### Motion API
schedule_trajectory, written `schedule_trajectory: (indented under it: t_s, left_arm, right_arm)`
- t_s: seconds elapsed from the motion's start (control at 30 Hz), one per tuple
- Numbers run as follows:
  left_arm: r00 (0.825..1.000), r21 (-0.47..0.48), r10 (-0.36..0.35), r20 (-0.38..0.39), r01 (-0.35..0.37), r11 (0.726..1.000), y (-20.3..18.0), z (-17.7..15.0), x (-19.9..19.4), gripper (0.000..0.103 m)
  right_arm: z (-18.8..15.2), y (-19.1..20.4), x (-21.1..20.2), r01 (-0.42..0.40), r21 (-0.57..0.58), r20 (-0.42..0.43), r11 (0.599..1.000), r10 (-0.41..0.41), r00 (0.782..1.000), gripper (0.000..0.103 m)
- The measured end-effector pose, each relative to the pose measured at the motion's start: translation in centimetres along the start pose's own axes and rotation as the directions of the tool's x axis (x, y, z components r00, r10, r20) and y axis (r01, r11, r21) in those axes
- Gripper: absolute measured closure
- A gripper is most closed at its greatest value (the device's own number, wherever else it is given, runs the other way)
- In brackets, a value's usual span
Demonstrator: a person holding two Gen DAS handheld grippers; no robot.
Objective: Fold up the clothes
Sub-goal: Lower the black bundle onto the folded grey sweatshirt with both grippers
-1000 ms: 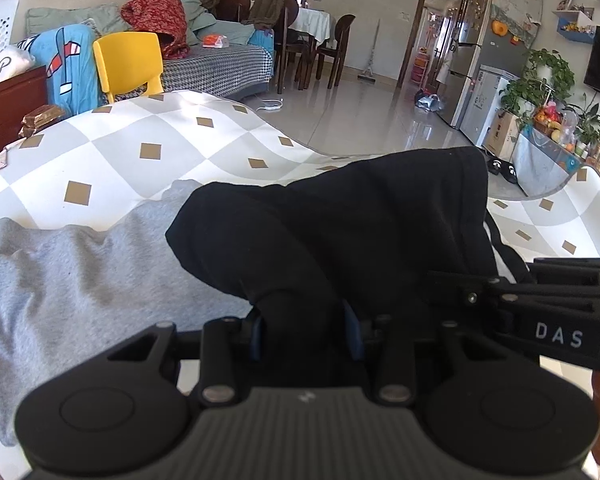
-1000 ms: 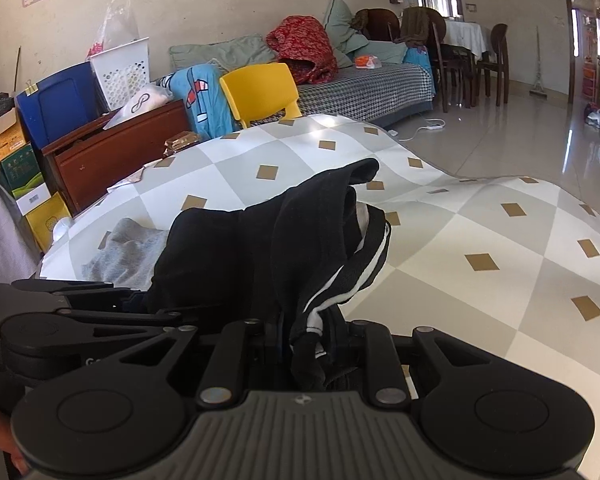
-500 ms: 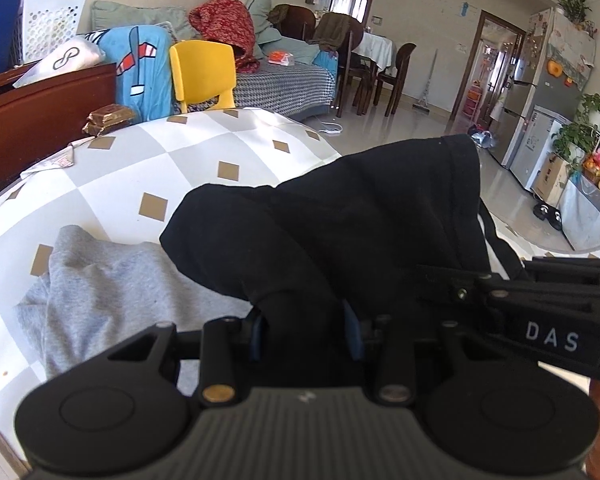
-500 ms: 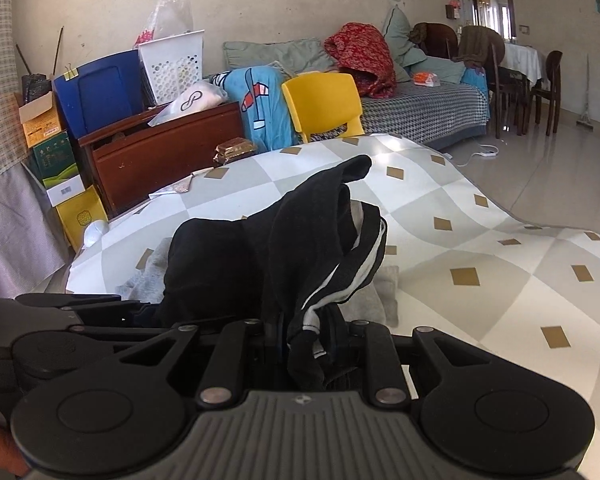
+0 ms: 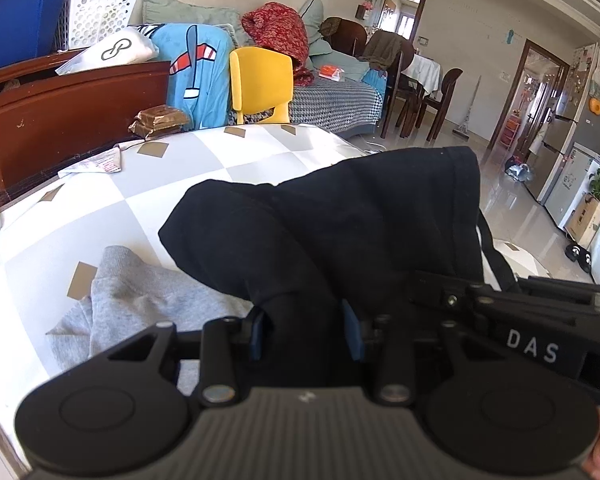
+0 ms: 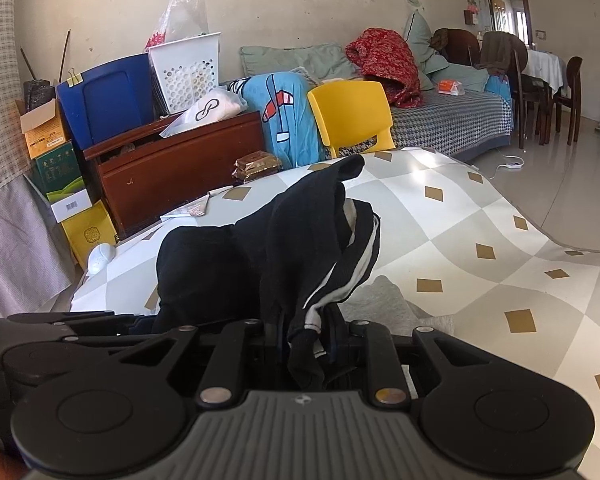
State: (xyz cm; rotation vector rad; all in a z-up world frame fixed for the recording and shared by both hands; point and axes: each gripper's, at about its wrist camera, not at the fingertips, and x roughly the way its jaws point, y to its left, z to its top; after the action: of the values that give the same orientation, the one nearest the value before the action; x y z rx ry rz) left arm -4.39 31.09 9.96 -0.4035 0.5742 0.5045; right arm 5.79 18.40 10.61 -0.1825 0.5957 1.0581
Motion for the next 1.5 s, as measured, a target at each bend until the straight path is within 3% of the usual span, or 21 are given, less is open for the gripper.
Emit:
schedule_trajectory:
  t_s: [0.3,0.53,0.7,0.87,1.03,1.23,1.5]
  left_arm:
    - [0.998,-0.057,0.044,-0.038,-0.047,0.997,2.7,0.4,2.7,0.069]
    - [0.979,-0.137,0.183,-0.093,-0.195,0.971,6.1,-0.3,4.4,0.054]
    - [0.973,-0.155,0.221,-0.071,-0.230,0.961,6.9,-0.1,4.1,0.045]
    - [0.977,-0.139,0.203,-0.070,-0.212,0.967,6.1,-0.3,4.1,0.038]
    - [0.985,-0.129,0.146,-0.093,-0.158,0.979,4.8,-1.3,4.0,0.038]
    - [0.985,-0.124,0.072,-0.155,-0.091,0.988,3.9,-2.6,5.2,0.035]
    - [0.973,-0.167,0.028,-0.229,-0.068,0.984,4.3,-4.6,7.3,0.032]
  right_arm:
    - [0.1,-0.4,4.3,-0.013,0.030,-0.002,0.999,0.013,1.000,0.083]
    - [-0.4,-2.1,6.0,0.128,0.066,0.037,0.990,-0.131,0.991,0.074]
    - [-0.3,-4.2,4.4,0.178,0.113,0.093,0.978,-0.188,0.978,0.069]
    - [-1.1,-3.8,3.8,0.115,0.077,0.048,0.990,-0.119,0.992,0.070]
    - [-2.9,-2.5,4.9,0.081,0.038,-0.036,0.996,-0.080,0.996,0.070]
    - [-5.4,-2.7,6.4,0.112,0.042,-0.175,0.993,-0.103,0.979,0.069]
    - [-5.2,-3.0,6.5,0.155,0.079,-0.240,0.985,-0.132,0.962,0.069]
